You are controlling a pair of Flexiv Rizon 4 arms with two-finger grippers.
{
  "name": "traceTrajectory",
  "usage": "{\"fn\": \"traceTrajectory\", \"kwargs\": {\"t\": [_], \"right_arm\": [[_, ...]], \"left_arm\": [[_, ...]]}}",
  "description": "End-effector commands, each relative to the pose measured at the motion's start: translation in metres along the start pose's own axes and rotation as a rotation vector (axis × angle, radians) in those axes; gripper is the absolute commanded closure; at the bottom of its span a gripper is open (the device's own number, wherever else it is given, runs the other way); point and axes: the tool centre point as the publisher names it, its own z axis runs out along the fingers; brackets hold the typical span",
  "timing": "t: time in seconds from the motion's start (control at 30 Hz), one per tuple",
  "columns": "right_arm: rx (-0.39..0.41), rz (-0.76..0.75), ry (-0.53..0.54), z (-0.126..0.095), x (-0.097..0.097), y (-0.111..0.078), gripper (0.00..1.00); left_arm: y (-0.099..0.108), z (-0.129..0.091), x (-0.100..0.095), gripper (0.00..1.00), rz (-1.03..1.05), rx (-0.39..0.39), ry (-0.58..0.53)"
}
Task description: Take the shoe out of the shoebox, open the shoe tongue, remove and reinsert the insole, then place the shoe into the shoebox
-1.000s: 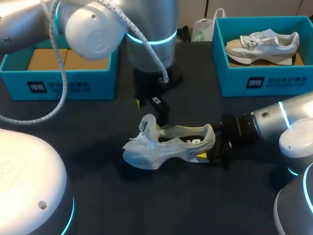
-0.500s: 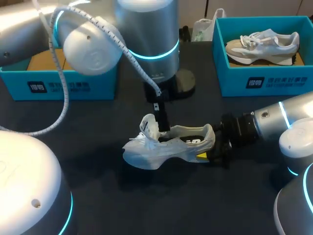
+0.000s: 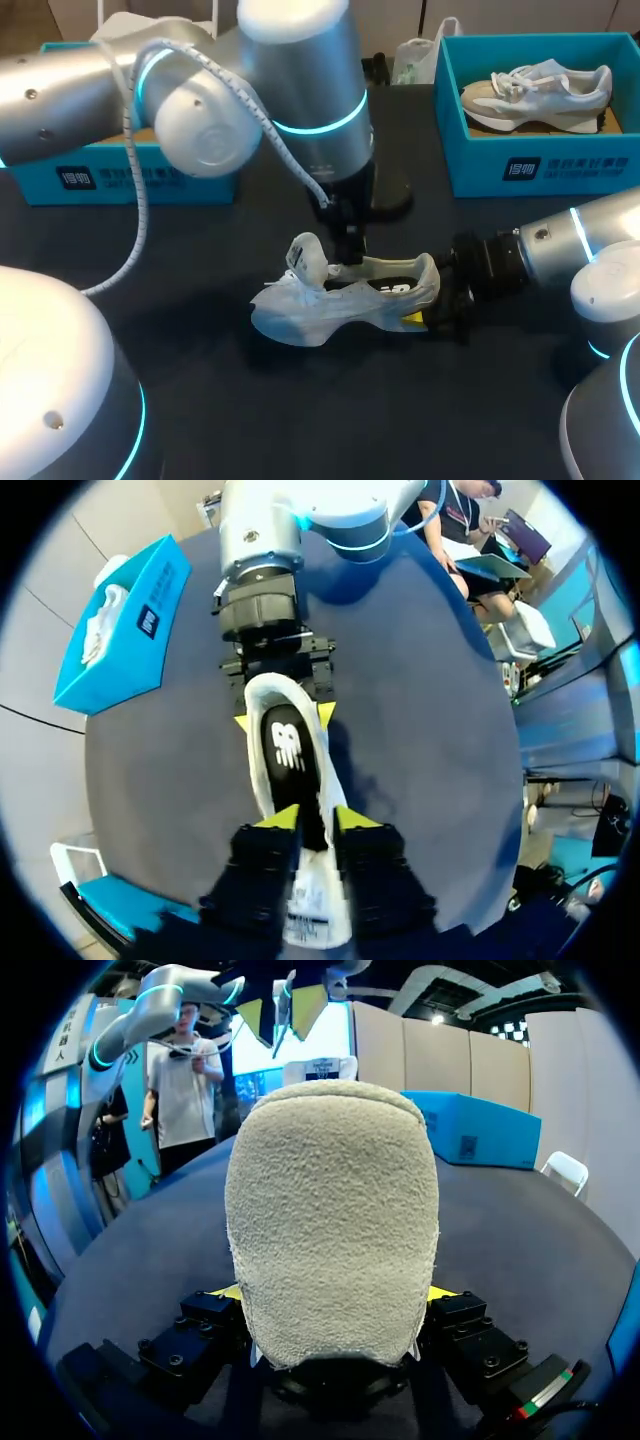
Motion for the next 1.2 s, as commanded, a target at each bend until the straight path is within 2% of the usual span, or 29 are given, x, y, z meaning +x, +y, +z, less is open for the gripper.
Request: {"fn": "traceTrajectory", "kwargs": {"t": [0.03, 0.2, 0.77, 0.8, 0.83, 0.9, 0.93, 1.2], "right_arm": [[0.005, 0.001, -0.001, 0.006, -0.001, -0.001, 1.00], [0.005, 0.001, -0.001, 0.006, -0.001, -0.001, 1.00], [0.005, 0.001, -0.001, 0.006, -0.001, -0.001, 1.00], [0.005, 0.001, -0.001, 0.006, -0.001, -0.001, 1.00], [0.005, 0.001, -0.001, 0.006, -0.001, -0.001, 1.00], [0.005, 0.001, -0.001, 0.006, -0.001, -0.001, 1.00], [0.005, 0.001, -0.001, 0.006, -0.001, -0.001, 1.00], [0.005, 0.001, -0.001, 0.006, -0.001, -0.001, 1.00]], "left_arm": [[-0.011, 0.028, -0.005, 1.00, 0.000, 0.054, 0.032], [-0.023, 0.048, -0.011, 1.00, -0.015, 0.079, 0.028], [-0.023, 0.048, -0.011, 1.00, -0.015, 0.079, 0.028], [-0.027, 0.056, -0.015, 1.00, -0.041, 0.043, -0.003], [-0.028, 0.058, -0.016, 1.00, -0.015, 0.066, 0.034], [-0.032, 0.063, -0.019, 1.00, -0.021, 0.060, -0.004], [-0.033, 0.064, -0.019, 1.00, -0.011, 0.070, 0.014], [-0.031, 0.086, -0.034, 1.00, -0.017, 0.050, 0.065]]}}
